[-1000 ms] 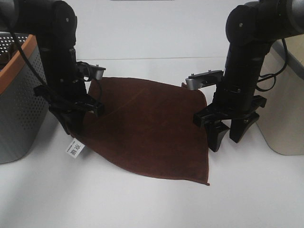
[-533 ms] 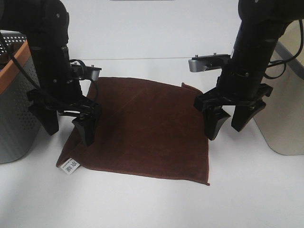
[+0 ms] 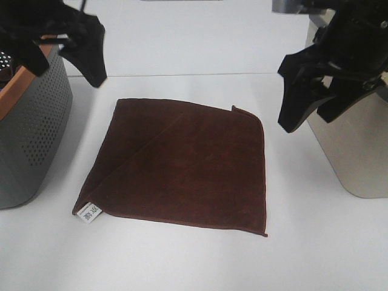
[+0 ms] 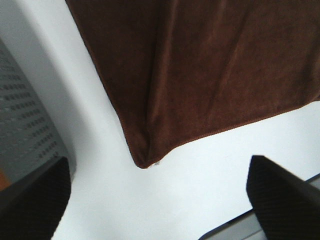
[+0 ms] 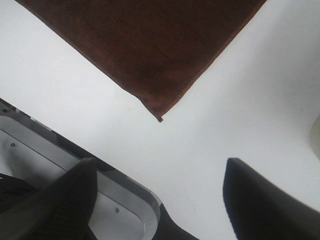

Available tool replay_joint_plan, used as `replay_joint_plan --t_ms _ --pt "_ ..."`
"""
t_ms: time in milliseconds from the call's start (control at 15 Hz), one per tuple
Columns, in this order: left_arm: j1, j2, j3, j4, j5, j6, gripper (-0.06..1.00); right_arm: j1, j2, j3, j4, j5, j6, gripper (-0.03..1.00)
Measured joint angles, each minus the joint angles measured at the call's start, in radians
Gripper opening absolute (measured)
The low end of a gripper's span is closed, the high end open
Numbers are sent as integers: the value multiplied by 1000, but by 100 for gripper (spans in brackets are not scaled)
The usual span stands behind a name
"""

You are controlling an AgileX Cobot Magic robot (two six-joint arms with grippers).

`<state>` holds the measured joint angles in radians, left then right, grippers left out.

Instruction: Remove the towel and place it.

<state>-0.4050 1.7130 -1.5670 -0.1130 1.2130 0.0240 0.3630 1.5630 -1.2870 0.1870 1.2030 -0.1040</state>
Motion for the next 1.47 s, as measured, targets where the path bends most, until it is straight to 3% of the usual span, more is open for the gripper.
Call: replay_joint_plan --t_ms 267,400,800,1200,1467 --pt "0 -310 24 132 2 -100 90 0 -252 51 -6 4 2 68" --pt "0 -467 98 153 2 -127 90 0 -385 126 -17 5 2 68" --pt "0 -994 598 155 6 -205 90 0 -828 480 -26 15 2 68" --pt "0 -1519 992 168 -64 -151 90 0 -1272 739 -152 -34 79 68" --pt "0 -1658 1028 165 -85 -93 90 0 -1440 750 -160 -60 79 68"
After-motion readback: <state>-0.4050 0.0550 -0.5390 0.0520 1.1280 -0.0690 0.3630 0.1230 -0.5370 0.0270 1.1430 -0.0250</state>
